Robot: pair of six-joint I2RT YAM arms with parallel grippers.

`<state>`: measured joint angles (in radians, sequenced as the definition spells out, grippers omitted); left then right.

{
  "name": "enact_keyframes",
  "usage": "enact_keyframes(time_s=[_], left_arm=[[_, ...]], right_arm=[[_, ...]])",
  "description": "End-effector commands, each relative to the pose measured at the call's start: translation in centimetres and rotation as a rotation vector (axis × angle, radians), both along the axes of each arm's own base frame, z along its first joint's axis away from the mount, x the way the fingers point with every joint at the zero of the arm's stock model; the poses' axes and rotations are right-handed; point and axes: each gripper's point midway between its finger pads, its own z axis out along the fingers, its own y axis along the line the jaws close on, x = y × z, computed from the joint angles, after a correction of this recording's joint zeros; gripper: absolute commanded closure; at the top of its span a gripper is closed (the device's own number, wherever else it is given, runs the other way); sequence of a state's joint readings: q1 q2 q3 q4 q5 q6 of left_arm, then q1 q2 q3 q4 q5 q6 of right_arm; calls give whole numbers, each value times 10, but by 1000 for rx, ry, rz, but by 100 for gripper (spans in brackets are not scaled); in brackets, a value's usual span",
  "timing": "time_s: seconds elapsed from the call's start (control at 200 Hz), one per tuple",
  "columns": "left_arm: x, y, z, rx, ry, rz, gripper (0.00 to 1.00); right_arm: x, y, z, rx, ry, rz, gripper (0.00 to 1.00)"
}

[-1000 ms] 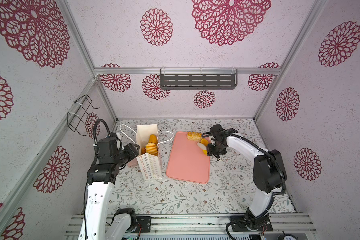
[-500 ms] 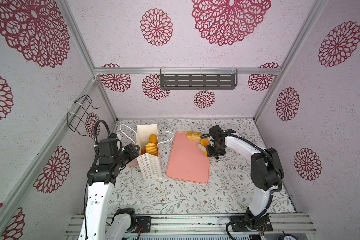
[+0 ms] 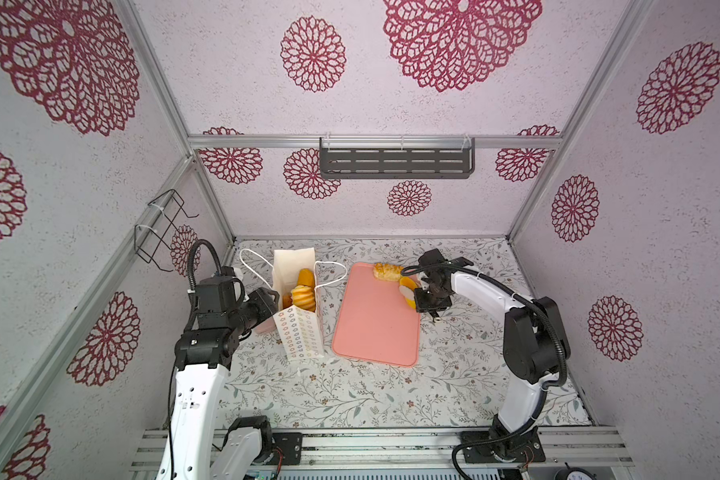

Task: Place the fake bread into the paper bag
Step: 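Carry the yellow pastry with the tongs and drop it into the bag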

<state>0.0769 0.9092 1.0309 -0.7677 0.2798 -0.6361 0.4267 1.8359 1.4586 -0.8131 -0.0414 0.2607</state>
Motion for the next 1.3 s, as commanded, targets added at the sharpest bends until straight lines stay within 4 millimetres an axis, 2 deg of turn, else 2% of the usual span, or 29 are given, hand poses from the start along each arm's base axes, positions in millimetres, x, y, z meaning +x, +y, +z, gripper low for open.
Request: enact_keyframes(time_s=[0.0,0.2,0.275,0.385,0.58,0.726,0.906,1.051,1.176,1.291], left_arm=[[4,-1,6,0,-26,-10,56],[5,-2,8,0,-27,-13,66],[6,-2,8,-1,-27,-12,70],[7,-2,8,-6,-27,-13,75],[8,-2,9,-13,-31,-11,81],[8,-3,10,-17,-33,-12,84],[8,-4,11,-22,-35,-15,88],[7,-4,11,-20,-34,-14,90],[6,-4,11,-22,-36,-13,90],[6,-4,11,-23,-35,-12,90]], right_arm=[[-2,0,53,73,-111,-19,61],[-12,0,93,140,-180,-29,62],[-15,3,114,187,-217,-29,63],[-20,17,153,301,-281,-1,63],[-38,65,214,492,-334,126,65],[-60,114,253,588,-363,258,65],[-90,173,292,699,-365,411,65],[-106,211,307,755,-354,486,65],[-111,235,301,759,-330,507,64],[-107,248,290,724,-319,505,63]])
